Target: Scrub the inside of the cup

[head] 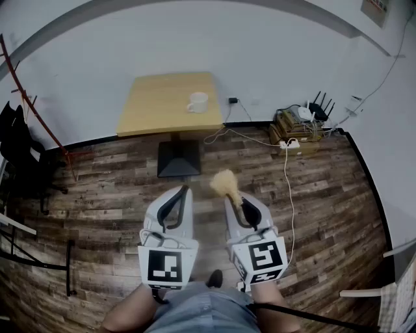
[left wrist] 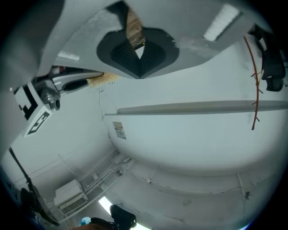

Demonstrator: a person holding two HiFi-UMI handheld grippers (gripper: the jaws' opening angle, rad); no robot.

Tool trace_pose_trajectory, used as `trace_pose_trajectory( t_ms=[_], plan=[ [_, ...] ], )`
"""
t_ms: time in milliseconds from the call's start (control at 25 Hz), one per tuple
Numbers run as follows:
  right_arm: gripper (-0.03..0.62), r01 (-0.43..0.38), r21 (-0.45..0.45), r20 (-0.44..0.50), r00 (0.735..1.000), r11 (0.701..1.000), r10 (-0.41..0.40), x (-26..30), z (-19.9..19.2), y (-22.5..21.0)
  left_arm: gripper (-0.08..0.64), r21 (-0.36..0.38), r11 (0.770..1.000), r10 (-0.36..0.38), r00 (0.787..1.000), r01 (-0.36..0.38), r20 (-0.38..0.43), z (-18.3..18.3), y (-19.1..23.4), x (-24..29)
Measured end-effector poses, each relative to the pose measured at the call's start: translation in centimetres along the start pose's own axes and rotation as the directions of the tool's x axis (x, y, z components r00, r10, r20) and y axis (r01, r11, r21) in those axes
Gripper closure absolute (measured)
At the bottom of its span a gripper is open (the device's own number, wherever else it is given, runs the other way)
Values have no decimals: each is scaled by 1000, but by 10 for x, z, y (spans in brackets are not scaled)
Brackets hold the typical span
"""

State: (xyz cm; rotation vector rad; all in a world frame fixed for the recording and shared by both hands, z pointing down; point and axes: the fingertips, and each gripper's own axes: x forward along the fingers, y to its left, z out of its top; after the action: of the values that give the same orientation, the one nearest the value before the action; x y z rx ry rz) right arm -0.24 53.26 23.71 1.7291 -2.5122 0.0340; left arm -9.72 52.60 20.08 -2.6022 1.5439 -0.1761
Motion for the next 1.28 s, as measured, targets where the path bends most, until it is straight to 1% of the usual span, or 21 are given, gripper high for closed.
trace_pose_trajectory(
  t_ms=[240,400,560,760,960,1080,1280],
  plan=[
    [528,-2,22,-11,1000,1000,2,-6,-7,-14,541,19,1000,-11,1000,11,-13,-3,-15,7],
    [528,-10,41,-10,1000,999,11,-12,-9,-23,541,13,1000,-14,1000,14,-24,-4,-25,10],
    [525,-28,80,-2,1000,996,28,-17,-15,-39,541,13,1000,-2,1000,3,-29,-5,-35,19],
    [525,-43,100,-27,999,994,45,-20,-30,-55,541,-1,1000,17,998,-17,-53,-14,-46,27],
    [523,-61,110,-38,997,992,65,-5,-34,-58,541,-5,1000,22,997,-22,-77,-20,-40,40],
    [523,-67,113,-49,996,991,73,9,-41,-64,541,-24,999,30,996,-32,-86,-28,-34,53],
    [523,-70,125,-69,994,990,79,52,-49,-77,541,-53,998,23,996,-27,-88,-39,-12,90]
  ],
)
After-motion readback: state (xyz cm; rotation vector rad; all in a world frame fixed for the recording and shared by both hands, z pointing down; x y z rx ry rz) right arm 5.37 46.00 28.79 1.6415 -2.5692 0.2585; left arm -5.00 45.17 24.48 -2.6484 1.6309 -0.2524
